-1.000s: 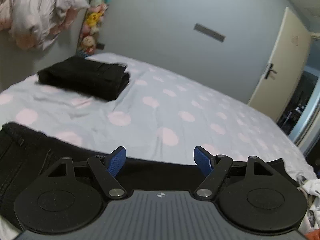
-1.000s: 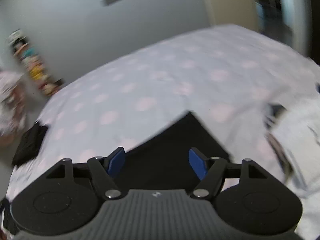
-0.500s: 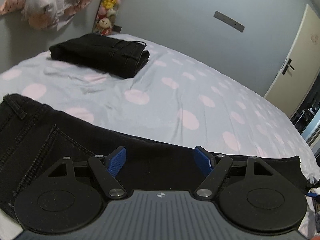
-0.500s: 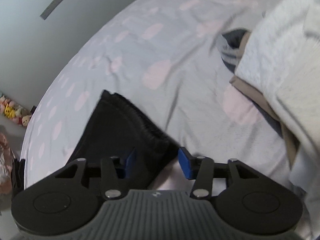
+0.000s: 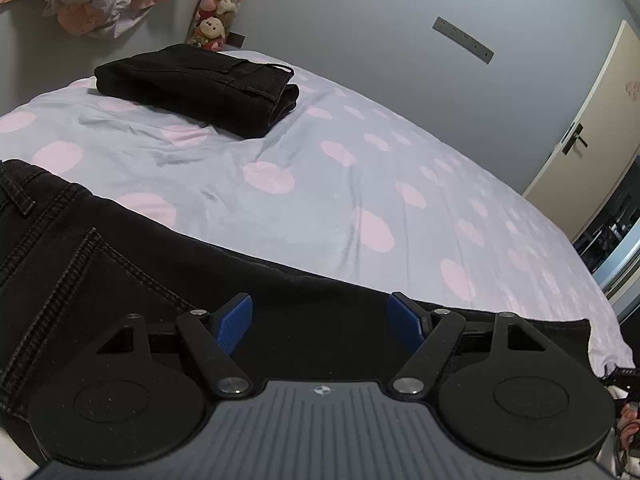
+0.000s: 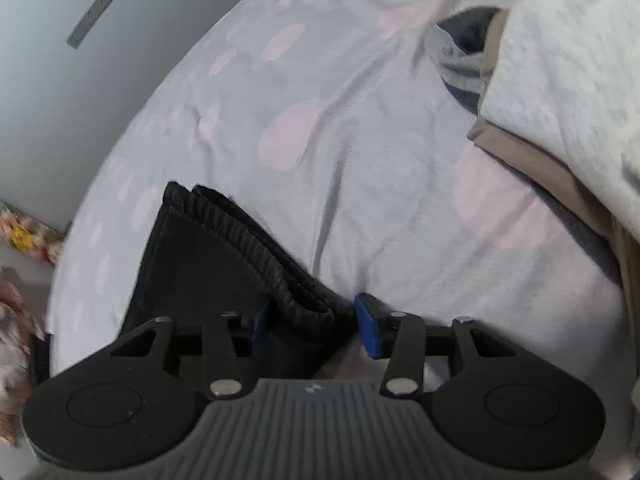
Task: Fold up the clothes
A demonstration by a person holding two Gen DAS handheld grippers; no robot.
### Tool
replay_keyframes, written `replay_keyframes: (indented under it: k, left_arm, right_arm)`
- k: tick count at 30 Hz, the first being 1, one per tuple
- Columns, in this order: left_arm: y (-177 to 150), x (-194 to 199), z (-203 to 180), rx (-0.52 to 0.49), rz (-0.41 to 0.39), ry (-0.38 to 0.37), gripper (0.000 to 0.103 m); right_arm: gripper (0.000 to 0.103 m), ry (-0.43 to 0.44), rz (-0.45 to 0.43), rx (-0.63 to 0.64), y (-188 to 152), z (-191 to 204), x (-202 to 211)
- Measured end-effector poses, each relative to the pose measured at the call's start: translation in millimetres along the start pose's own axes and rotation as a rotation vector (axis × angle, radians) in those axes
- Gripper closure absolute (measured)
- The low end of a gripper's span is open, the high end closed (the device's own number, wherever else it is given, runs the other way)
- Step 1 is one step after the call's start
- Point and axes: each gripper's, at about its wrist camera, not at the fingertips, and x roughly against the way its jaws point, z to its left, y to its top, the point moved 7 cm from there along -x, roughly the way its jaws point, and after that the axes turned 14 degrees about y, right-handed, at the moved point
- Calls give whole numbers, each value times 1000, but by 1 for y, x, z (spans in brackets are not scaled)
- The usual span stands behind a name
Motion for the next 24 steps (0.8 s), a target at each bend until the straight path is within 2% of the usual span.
replay_keyframes:
  k: [2, 4, 6, 10, 17, 20, 24]
  left_arm:
    - [0, 2, 2, 10, 0, -7, 15]
    - [1, 4, 3, 14, -4, -5, 15]
    - [2, 7, 4, 21, -5, 0, 15]
    - [4, 13, 6, 46, -10, -14, 15]
    - [9, 32, 16, 85, -55, -37, 15]
    - [10, 38, 23, 112, -62, -51, 15]
    - [10, 44, 29, 124, -70, -62, 15]
  right_arm:
    - [65, -48, -4, 61, 0, 11, 4]
    - [79, -47, -26, 81, 4, 25, 14]
    - [85, -39, -50, 97, 9, 40, 25]
    - [88, 19, -86, 141, 20, 90, 51]
    - [91, 151, -109, 298, 12, 217, 83]
    - [91, 123, -106, 373, 2, 260, 87]
    - [91, 57, -115, 412, -2, 278, 86]
